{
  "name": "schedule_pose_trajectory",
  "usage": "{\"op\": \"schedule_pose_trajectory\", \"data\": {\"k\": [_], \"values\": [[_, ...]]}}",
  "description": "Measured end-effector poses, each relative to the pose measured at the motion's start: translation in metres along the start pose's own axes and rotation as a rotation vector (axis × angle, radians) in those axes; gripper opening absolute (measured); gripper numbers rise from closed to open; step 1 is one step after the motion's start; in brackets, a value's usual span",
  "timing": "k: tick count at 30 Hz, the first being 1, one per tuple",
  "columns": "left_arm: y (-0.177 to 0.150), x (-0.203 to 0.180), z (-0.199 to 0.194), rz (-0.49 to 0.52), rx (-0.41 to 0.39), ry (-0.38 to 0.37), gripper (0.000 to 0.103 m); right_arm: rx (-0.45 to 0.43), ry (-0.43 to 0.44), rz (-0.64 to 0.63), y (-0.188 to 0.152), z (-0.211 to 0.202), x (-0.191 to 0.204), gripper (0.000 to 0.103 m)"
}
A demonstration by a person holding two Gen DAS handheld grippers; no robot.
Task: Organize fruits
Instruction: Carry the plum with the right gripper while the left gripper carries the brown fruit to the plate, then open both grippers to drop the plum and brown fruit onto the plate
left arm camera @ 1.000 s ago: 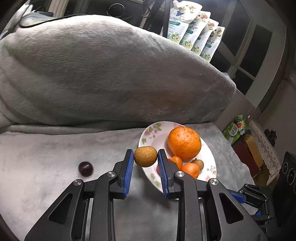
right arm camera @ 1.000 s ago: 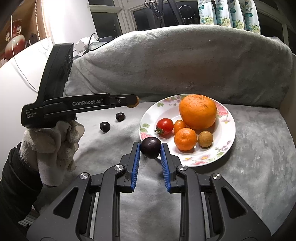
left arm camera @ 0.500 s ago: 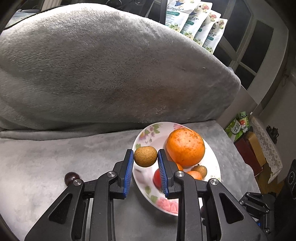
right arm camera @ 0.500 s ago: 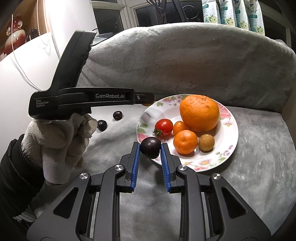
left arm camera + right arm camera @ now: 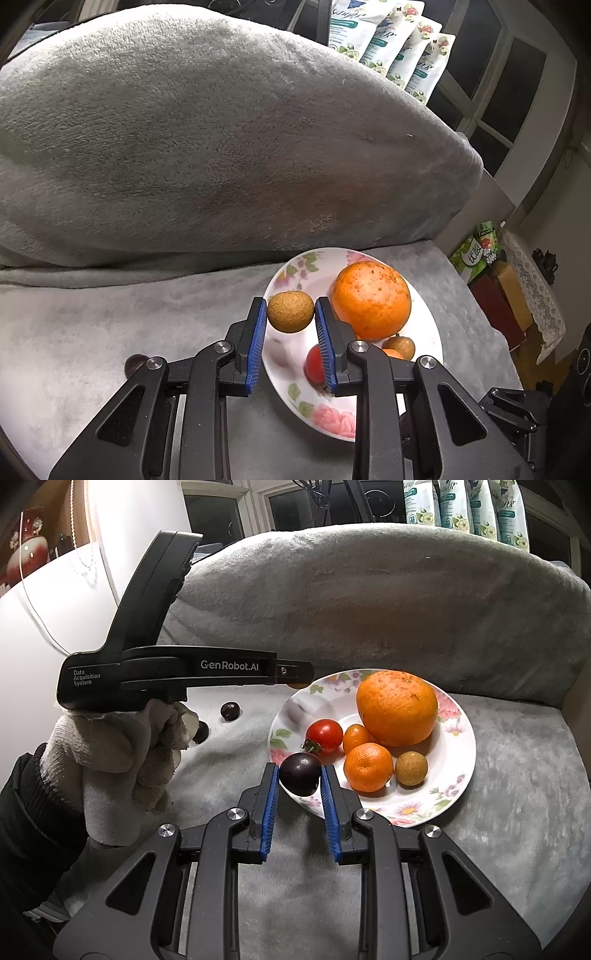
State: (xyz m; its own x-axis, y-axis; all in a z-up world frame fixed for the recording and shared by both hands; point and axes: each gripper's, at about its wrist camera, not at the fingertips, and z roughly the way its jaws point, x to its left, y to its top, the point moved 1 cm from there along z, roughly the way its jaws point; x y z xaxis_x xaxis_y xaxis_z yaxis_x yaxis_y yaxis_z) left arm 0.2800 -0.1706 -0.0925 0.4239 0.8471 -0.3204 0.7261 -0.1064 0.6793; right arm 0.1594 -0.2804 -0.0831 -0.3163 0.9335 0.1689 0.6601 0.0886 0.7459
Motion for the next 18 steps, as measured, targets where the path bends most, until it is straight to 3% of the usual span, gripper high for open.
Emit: {"op": "schedule_pose_trajectory", "data": {"k": [4,6,7,8,11,13,14,18], "values": [[0.001,-0.002,0.000,0.009,0.000,0.000,0.026,0.004,-0.009,-0.002,0.001,0.001,0.001,0.025],[0.002,-0.002,-0.001,0.009,-0.002,-0.002,0.036,0.005,-0.008,0.002,0.001,0.001,0.000,0.038],[0.002,-0.002,-0.002,0.007,-0.006,-0.003,0.041,0.000,-0.013,0.003,0.002,0.001,0.000,0.055],[0.002,-0.002,-0.003,0.006,-0.009,-0.006,0.041,-0.009,-0.019,0.004,0.002,-0.001,0.000,0.066],[0.003,-0.002,-0.005,0.010,-0.008,-0.009,0.043,-0.033,-0.021,0.003,0.004,-0.005,-0.001,0.067],[0.003,-0.004,-0.006,0.011,-0.010,-0.008,0.057,-0.034,-0.024,-0.001,0.005,-0.006,-0.001,0.076],[0.002,-0.004,-0.007,0.010,-0.012,-0.007,0.059,-0.036,-0.027,-0.003,0.005,-0.007,-0.001,0.082],[0.003,-0.007,-0.009,0.010,-0.013,0.005,0.065,-0.054,-0.032,-0.003,0.005,-0.010,0.000,0.085]]}}
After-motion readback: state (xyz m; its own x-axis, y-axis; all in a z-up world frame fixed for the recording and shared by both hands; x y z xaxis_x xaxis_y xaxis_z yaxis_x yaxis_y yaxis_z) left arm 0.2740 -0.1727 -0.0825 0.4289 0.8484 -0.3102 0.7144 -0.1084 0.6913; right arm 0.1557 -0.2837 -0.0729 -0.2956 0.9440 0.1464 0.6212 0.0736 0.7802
